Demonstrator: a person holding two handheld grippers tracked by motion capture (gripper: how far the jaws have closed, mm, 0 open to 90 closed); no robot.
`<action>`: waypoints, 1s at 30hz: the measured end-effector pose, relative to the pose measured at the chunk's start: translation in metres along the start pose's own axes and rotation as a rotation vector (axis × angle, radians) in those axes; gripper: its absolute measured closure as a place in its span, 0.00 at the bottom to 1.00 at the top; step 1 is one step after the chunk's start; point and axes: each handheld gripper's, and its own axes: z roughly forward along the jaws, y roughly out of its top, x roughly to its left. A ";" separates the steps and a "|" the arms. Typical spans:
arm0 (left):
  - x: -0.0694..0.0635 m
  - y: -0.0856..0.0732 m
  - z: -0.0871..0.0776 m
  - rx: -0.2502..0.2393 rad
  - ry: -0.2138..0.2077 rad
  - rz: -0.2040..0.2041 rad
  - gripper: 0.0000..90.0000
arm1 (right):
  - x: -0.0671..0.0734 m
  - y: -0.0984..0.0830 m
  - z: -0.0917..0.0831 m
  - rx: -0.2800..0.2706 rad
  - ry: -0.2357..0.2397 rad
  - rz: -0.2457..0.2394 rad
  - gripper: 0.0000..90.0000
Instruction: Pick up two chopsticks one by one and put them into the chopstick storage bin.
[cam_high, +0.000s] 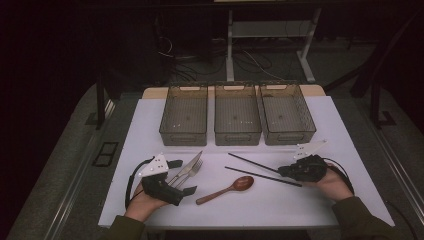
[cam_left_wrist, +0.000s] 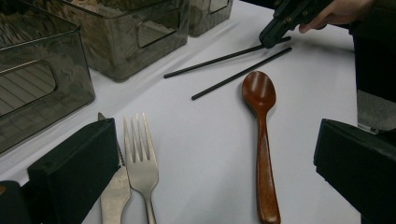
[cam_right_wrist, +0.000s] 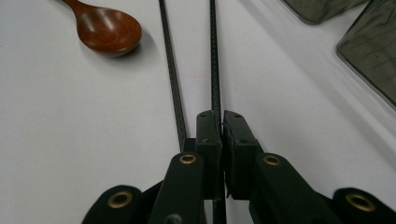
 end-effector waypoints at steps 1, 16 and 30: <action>0.000 0.000 0.000 -0.001 0.000 0.000 0.00 | 0.000 0.000 -0.001 -0.005 0.000 0.003 0.94; 0.000 0.000 0.000 -0.002 0.001 -0.001 0.00 | 0.003 0.007 -0.018 -0.105 0.008 0.005 0.94; 0.000 0.000 0.001 0.003 -0.001 -0.001 0.00 | 0.005 0.017 -0.027 -0.178 0.040 0.015 0.94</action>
